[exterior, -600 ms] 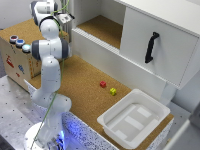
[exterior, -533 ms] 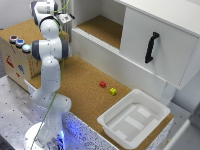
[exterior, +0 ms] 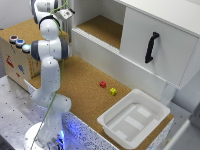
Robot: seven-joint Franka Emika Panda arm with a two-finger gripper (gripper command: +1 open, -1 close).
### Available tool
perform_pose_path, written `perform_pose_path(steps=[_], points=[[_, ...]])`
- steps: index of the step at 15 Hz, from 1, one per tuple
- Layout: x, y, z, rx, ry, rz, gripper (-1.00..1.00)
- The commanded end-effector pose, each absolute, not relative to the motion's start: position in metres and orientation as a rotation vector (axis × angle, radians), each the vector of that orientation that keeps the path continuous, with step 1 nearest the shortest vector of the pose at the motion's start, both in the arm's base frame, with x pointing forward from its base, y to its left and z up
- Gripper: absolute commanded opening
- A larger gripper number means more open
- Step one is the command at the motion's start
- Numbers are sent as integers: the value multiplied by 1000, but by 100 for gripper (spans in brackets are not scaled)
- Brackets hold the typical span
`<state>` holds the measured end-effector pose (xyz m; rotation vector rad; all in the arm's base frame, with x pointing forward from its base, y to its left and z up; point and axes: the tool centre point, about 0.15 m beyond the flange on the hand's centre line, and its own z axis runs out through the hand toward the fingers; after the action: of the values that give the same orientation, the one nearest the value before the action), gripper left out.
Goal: Rotate the purple block towards the right
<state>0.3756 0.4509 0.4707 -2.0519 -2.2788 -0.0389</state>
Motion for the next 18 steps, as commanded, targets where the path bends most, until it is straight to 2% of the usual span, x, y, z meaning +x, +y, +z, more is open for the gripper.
perform_pose_path(steps=[1, 2, 6, 11, 14, 18], points=[[379, 469, 480, -2298, -1825, 36, -100], [373, 472, 484, -2380, -1726, 5, -100], [361, 486, 500, -2844, -1388, 109, -100], [365, 479, 483, -3073, -915, 141, -100], [361, 483, 481, -3127, -628, -2, -100], [372, 473, 466, -3177, -297, -81, -100]])
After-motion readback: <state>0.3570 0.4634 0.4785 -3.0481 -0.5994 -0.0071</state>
